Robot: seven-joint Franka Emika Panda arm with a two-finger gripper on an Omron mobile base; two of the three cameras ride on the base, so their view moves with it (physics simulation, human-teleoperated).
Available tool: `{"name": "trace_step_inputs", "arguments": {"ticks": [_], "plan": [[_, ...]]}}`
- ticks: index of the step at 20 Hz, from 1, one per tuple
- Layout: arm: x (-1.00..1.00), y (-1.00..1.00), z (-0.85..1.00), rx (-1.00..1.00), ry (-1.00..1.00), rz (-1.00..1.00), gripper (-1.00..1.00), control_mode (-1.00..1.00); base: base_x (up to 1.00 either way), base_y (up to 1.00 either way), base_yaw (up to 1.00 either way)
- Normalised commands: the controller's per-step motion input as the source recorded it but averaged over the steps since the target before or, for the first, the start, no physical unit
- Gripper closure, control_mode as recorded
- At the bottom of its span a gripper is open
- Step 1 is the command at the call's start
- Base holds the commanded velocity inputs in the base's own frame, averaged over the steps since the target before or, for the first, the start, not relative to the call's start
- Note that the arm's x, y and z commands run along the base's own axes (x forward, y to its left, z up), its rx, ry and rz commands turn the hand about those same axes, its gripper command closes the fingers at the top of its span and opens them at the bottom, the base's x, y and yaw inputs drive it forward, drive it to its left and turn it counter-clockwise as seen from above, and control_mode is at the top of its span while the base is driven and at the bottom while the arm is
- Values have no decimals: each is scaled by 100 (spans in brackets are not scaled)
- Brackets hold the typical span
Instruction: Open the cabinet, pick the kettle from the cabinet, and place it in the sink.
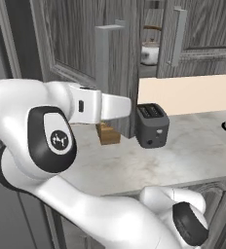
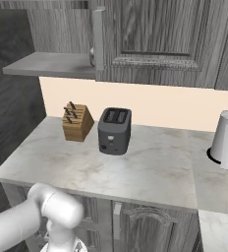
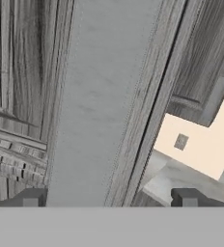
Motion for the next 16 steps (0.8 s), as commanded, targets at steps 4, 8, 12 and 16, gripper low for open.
{"name": "trace_step_inputs", "arguments": {"ticks": [4,8,12,16], "plan": [[-34,-2,-28,0,0,1,-100,-100,0,0,0],[-7,0,-32,1,-10,22,-100,-100,0,0,0],[7,0,-20,5,-18,31,-100,-100,0,0,0],[12,1,-22,3,-17,34,-100,-100,0,0,0]]}}
